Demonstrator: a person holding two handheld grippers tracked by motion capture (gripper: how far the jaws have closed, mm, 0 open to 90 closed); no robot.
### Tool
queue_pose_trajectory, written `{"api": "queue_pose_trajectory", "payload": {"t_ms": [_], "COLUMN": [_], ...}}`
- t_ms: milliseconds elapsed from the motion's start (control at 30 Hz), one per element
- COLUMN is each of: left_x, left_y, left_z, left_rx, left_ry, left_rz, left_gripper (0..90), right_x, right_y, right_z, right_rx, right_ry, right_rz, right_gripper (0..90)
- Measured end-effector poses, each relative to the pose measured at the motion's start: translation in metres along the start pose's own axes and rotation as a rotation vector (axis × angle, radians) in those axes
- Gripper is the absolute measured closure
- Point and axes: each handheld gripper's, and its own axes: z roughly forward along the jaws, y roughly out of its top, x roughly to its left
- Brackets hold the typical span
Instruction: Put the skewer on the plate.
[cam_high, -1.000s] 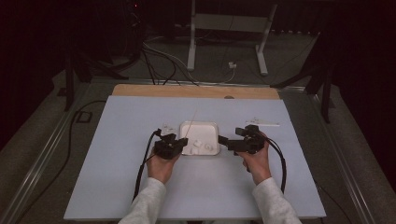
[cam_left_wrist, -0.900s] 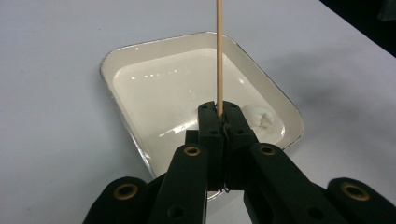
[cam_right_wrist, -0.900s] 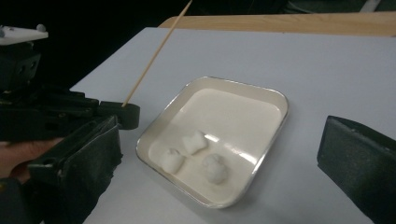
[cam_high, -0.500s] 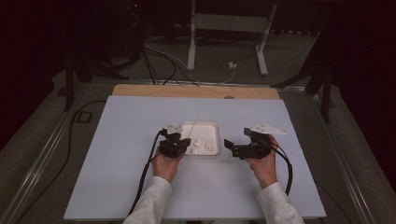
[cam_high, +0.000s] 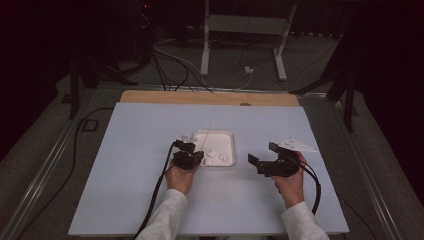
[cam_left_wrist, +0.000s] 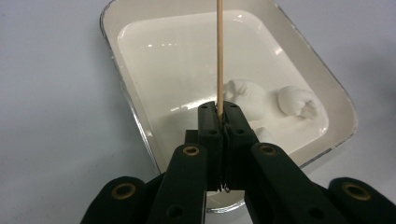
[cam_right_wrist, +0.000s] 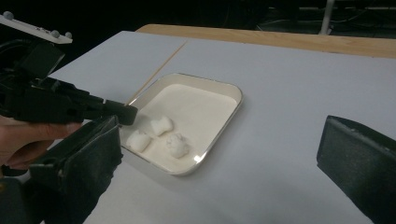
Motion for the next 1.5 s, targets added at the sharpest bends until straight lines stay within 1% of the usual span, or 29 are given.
{"api": "queue_pose_trajectory", "payload": {"t_ms": [133,167,233,300,400,467,500,567,700,767,800,833,867,933,967,1067,1100,1267,1367,1433,1500], "left_x": [0.001,0.001,0.001,0.002,0.004,0.006,0.008,0.011,0.017,0.022,0.025,0.028,0.031,0.036,0.039,0.045,0.048,0.059,0.065,0.070,0.076], "left_y": [-0.001,-0.001,-0.002,-0.002,-0.002,-0.001,-0.001,-0.001,-0.001,-0.001,0.000,-0.001,-0.002,-0.004,-0.005,-0.010,-0.012,-0.022,-0.029,-0.034,-0.041], "left_z": [0.002,0.002,0.002,0.001,-0.005,-0.010,-0.014,-0.023,-0.044,-0.056,-0.060,-0.065,-0.070,-0.082,-0.087,-0.104,-0.110,-0.137,-0.151,-0.157,-0.163], "left_rx": [0.007,0.011,0.011,0.008,-0.007,-0.034,-0.051,-0.094,-0.171,-0.210,-0.210,-0.217,-0.231,-0.276,-0.298,-0.353,-0.373,-0.442,-0.482,-0.496,-0.508], "left_ry": [0.004,-0.001,-0.017,-0.043,-0.087,-0.115,-0.122,-0.142,-0.145,-0.154,-0.162,-0.170,-0.167,-0.157,-0.156,-0.120,-0.114,-0.091,-0.074,-0.065,-0.059], "left_rz": [-0.004,-0.005,-0.010,-0.021,-0.043,-0.044,-0.047,-0.049,-0.018,-0.019,-0.023,-0.025,-0.022,-0.009,-0.007,0.029,0.044,0.105,0.134,0.153,0.160], "left_gripper": [88.7,86.0,78.0,66.0,53.6,47.6,45.9,41.6,31.5,27.6,25.5,20.0,17.0,14.3,10.8,1.1,0.7,0.6,0.6,0.6,0.6], "right_x": [0.000,0.001,0.001,0.002,0.001,0.001,0.001,0.001,0.001,0.001,0.001,0.001,0.001,0.000,0.000,0.000,0.000,-0.004,-0.006,-0.006,-0.006], "right_y": [0.000,0.001,0.001,0.001,0.000,0.000,0.000,-0.001,-0.002,-0.003,-0.003,-0.004,-0.004,-0.005,-0.006,-0.008,-0.008,-0.014,-0.017,-0.019,-0.022], "right_z": [-0.001,-0.002,-0.002,-0.003,-0.004,-0.005,-0.005,-0.006,-0.008,-0.010,-0.011,-0.012,-0.013,-0.016,-0.017,-0.022,-0.023,-0.030,-0.035,-0.038,-0.041], "right_rx": [-0.008,-0.011,-0.011,-0.012,-0.013,-0.013,-0.013,-0.015,-0.023,-0.029,-0.031,-0.032,-0.033,-0.041,-0.044,-0.056,-0.062,-0.078,-0.086,-0.090,-0.102], "right_ry": [0.003,0.004,0.006,0.007,0.006,0.008,0.010,0.011,0.015,0.017,0.017,0.018,0.016,0.018,0.017,0.016,0.017,0.007,0.002,-0.003,-0.013], "right_rz": [0.002,0.002,0.000,0.000,-0.001,-0.003,-0.004,-0.006,-0.009,-0.009,-0.009,-0.012,-0.013,-0.017,-0.018,-0.025,-0.024,-0.027,-0.031,-0.039,-0.044], "right_gripper": [0.0,0.0,0.0,0.0,0.0,0.0,0.0,0.0,0.0,0.0,0.0,0.0,0.0,0.0,0.0,0.0,0.0,0.0,0.0,0.0,0.0]}}
